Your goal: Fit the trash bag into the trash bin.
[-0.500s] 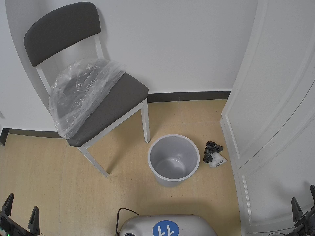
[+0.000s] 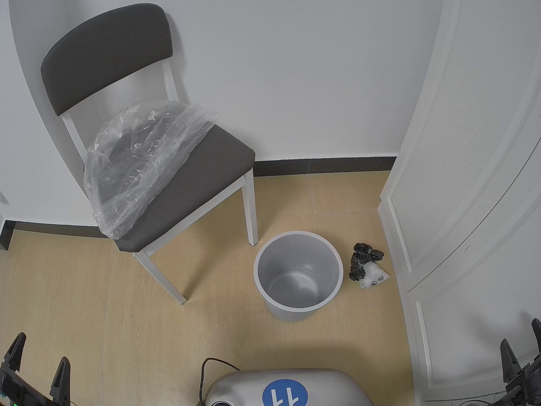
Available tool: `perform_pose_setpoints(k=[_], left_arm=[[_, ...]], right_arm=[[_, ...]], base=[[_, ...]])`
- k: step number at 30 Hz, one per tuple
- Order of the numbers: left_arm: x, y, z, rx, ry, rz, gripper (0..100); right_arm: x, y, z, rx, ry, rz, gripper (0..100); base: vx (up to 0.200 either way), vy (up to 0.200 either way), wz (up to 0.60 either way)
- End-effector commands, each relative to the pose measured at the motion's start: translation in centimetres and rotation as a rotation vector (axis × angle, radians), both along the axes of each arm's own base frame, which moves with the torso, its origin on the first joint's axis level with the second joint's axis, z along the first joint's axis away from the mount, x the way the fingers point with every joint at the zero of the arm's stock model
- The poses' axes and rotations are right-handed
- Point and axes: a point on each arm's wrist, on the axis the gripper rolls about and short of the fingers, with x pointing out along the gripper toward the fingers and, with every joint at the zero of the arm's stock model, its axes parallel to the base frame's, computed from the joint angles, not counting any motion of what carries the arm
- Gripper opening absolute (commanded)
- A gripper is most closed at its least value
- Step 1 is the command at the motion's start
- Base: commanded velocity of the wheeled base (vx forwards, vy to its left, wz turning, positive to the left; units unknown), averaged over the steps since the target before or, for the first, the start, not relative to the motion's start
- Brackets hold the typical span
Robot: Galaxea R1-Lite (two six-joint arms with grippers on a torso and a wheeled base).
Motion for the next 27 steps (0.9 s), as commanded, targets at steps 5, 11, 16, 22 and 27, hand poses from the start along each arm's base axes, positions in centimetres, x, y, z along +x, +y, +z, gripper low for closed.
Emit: perform_pose_setpoints(k=[5, 11, 16, 22, 27], left_arm=[[0.0, 0.0, -0.5, 0.020, -0.005, -0.006, 100], [0.0, 0.0, -0.5, -0.001, -0.005, 0.002, 100], [0.0, 0.1, -0.1, -0.036, -0.033, 0.027, 100], [-1.0, 0.0, 3.7, -0.079, -0.319, -0.020, 100], [-0.8, -0.1, 3.3, 0.041, -0.232, -0.060, 100]], right_arm=[[0.0, 0.0, -0.5, -0.040, 0.000, 0.007, 100], [0.0, 0.0, -0.5, -0.014, -0.004, -0.002, 100], [0.0, -0.1, -0.3, 0.045, -0.023, -0.029, 100], [-0.5, -0.1, 1.8, 0.014, -0.142, -0.024, 100], [-0.9, 0.3, 5.8, -0.050, -0.235, 0.059, 100]], base=[[0.000, 0.000, 0.00], [0.000, 0.000, 0.00], [0.000, 0.000, 0.00], [0.000, 0.000, 0.00], [0.000, 0.000, 0.00]])
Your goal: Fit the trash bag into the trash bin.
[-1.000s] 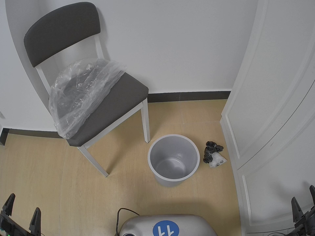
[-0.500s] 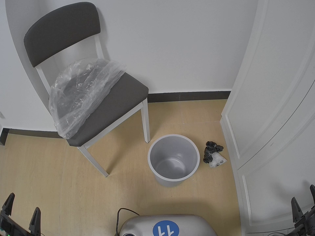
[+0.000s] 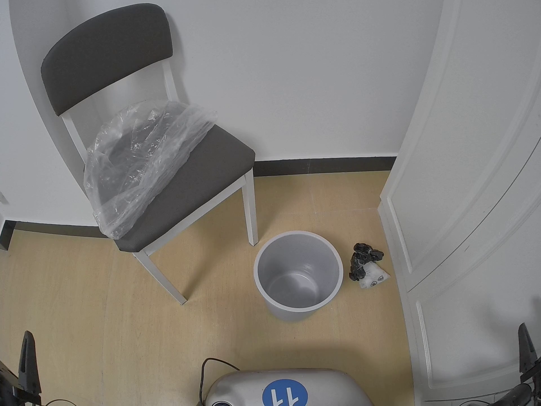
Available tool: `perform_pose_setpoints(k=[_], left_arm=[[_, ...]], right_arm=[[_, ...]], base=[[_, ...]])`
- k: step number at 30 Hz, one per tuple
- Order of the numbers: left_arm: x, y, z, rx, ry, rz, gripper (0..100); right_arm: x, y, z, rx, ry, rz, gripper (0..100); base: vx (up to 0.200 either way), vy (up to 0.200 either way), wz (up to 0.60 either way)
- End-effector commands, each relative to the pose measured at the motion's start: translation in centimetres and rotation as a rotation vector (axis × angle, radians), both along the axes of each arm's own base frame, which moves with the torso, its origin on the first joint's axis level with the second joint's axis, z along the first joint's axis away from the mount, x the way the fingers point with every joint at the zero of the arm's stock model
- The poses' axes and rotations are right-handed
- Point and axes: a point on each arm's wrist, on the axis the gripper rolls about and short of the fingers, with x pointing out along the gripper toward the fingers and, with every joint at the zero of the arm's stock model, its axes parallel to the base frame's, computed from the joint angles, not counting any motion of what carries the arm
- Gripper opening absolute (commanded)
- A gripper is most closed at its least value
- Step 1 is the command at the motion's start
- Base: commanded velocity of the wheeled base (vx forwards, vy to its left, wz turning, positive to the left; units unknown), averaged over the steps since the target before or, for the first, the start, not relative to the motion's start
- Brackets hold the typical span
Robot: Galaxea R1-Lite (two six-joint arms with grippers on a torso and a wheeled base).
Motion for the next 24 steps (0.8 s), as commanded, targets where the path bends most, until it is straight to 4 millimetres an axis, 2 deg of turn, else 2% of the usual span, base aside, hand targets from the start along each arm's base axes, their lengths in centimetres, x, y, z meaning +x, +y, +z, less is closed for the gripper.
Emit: perform_pose_setpoints(k=[1, 6, 7, 8, 10, 11, 16, 17, 18, 19, 24], left_arm=[[-0.2, -0.1, 1.0, 0.079, 0.093, -0.062, 100], [2.0, -0.2, 4.1, 0.091, 0.237, -0.106, 100], [2.1, -0.2, 4.1, 0.091, 0.240, -0.106, 100], [3.2, -0.2, 5.1, 0.102, 0.281, -0.108, 100], [4.6, -0.3, 5.8, 0.129, 0.332, -0.107, 100], [6.1, -0.3, 6.2, 0.149, 0.372, -0.106, 100], [8.7, -0.4, 6.2, 0.175, 0.445, -0.118, 100], [10.0, -0.6, 6.1, 0.189, 0.478, -0.131, 100], [10.1, -0.6, 6.1, 0.189, 0.481, -0.131, 100], [11.7, -0.9, 6.1, 0.205, 0.497, -0.159, 100], [15.6, -1.6, 6.4, 0.258, 0.505, -0.138, 100]], right_arm=[[0.3, 0.3, 4.0, -0.058, -0.057, 0.049, 100], [2.8, 0.2, 6.6, 0.001, 0.034, 0.066, 100], [2.9, 0.2, 6.7, 0.005, 0.039, 0.068, 100], [4.4, 0.1, 7.7, 0.043, 0.065, 0.075, 100], [6.4, 0.1, 8.5, 0.056, 0.090, 0.082, 100], [7.9, 0.2, 9.0, 0.047, 0.087, 0.093, 100], [9.1, 0.5, 10.4, 0.028, 0.022, 0.139, 100], [9.8, 0.8, 11.1, 0.026, 0.013, 0.160, 100], [9.9, 0.8, 11.2, 0.026, 0.013, 0.160, 100], [11.0, 1.1, 11.9, 0.037, 0.023, 0.158, 100], [13.4, 2.5, 12.3, 0.111, 0.057, 0.161, 100]], base=[[0.000, 0.000, 0.00], [0.000, 0.000, 0.00], [0.000, 0.000, 0.00], [0.000, 0.000, 0.00], [0.000, 0.000, 0.00], [0.000, 0.000, 0.00], [0.000, 0.000, 0.00], [0.000, 0.000, 0.00], [0.000, 0.000, 0.00], [0.000, 0.000, 0.00], [0.000, 0.000, 0.00]])
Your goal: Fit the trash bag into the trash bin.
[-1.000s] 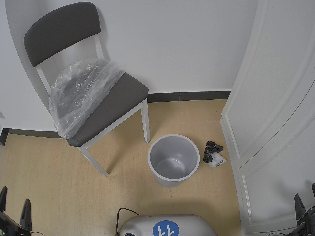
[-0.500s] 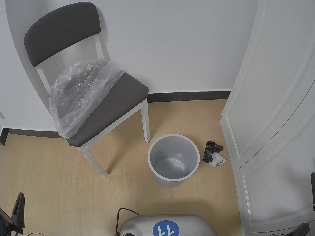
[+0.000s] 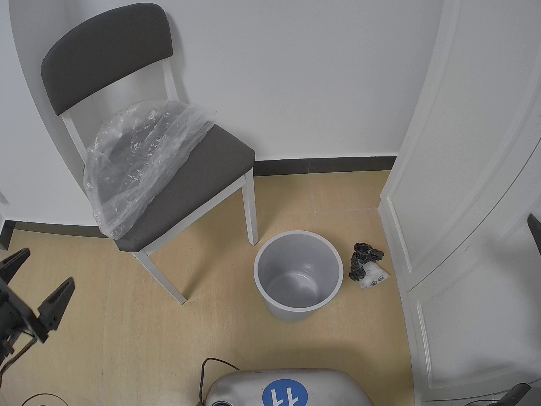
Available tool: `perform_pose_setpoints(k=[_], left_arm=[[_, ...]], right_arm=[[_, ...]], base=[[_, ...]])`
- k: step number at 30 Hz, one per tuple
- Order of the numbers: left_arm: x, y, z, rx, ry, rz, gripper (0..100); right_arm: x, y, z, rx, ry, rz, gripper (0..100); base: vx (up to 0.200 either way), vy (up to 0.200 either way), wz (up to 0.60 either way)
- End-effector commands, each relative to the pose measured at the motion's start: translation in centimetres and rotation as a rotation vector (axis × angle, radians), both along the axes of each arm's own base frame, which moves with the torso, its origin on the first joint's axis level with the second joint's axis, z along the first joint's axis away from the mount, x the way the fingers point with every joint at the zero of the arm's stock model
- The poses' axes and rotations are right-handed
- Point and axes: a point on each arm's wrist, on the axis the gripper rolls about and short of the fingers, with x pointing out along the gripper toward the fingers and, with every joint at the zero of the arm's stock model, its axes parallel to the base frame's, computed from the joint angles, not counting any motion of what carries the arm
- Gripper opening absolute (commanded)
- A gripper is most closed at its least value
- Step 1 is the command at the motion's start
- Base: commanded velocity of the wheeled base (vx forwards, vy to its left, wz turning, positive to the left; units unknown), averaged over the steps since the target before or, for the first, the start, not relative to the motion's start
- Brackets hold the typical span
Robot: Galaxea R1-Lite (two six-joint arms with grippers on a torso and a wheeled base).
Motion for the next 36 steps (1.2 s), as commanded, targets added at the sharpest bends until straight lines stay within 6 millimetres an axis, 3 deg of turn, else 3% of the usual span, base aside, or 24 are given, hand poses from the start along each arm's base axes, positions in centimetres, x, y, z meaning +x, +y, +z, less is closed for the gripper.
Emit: perform_pose_setpoints(k=[1, 6, 13, 20, 27, 31, 36], left_arm=[[6.6, -1.1, -0.3, 0.081, 0.127, -0.018, 100], [10.1, -1.7, -0.4, 0.183, 0.170, 0.079, 100], [13.4, -2.1, -0.8, 0.206, 0.227, 0.107, 100], [18.6, -3.4, -1.1, 0.268, 0.252, 0.199, 100], [24.0, -4.1, -3.4, 0.326, 0.243, 0.260, 100], [25.8, -4.3, -4.1, 0.317, 0.194, 0.297, 100], [26.1, -4.0, -2.4, 0.303, 0.136, 0.314, 100]], right_arm=[[5.0, 2.0, 1.2, 0.057, 0.079, 0.052, 100], [6.0, 3.0, 1.4, 0.084, 0.043, 0.042, 100], [5.6, 3.7, 1.5, 0.077, 0.038, 0.102, 100], [5.5, 3.8, 1.5, 0.076, 0.038, 0.107, 100], [5.3, 3.6, 1.8, 0.083, 0.022, 0.103, 100], [5.2, 3.5, 1.9, 0.086, 0.015, 0.103, 100], [4.0, 4.3, 1.8, 0.045, -0.001, 0.195, 100]], base=[[0.000, 0.000, 0.00], [0.000, 0.000, 0.00], [0.000, 0.000, 0.00], [0.000, 0.000, 0.00], [0.000, 0.000, 0.00], [0.000, 0.000, 0.00], [0.000, 0.000, 0.00]])
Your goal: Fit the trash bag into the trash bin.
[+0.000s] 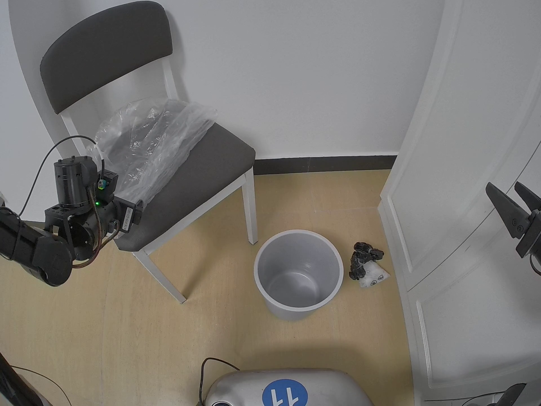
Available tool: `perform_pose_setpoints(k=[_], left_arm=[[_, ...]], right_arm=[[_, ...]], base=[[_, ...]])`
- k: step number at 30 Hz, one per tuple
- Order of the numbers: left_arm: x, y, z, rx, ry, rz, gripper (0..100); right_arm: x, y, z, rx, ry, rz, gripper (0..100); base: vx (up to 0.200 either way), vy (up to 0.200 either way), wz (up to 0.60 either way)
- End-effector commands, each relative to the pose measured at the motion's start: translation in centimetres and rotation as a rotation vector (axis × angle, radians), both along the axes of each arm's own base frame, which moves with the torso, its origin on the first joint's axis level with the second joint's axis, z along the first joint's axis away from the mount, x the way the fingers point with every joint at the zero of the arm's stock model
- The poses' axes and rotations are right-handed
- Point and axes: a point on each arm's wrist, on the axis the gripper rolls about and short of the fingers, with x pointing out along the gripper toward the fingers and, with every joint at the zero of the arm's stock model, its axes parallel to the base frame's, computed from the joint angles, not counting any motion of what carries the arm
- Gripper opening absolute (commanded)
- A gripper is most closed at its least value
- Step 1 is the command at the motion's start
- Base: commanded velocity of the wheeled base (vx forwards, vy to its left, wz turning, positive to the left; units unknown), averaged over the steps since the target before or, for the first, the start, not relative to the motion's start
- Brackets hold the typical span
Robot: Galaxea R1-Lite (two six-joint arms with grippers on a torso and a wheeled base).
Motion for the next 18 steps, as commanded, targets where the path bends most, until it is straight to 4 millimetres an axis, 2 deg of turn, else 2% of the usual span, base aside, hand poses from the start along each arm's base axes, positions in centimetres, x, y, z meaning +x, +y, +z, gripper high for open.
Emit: perform_pose_setpoints(k=[1, 5, 11, 18], left_arm=[[1.1, 0.3, 0.4, 0.003, -0.014, 0.015, 100], [0.7, 0.3, 1.2, 0.012, -0.027, 0.012, 100], [1.1, 0.3, 1.3, 0.037, -0.031, 0.009, 100], [1.3, 0.5, 0.8, 0.040, -0.015, 0.014, 100]], right_arm=[[-1.6, 0.9, 0.0, -0.030, -0.034, 0.106, 100], [-1.7, 1.9, -0.5, -0.041, -0.005, 0.100, 100], [-1.4, 2.2, -1.1, -0.054, 0.026, 0.109, 100], [-1.3, 3.1, -2.0, -0.049, 0.075, 0.161, 100]], base=[[0.000, 0.000, 0.00], [0.000, 0.000, 0.00], [0.000, 0.000, 0.00], [0.000, 0.000, 0.00]])
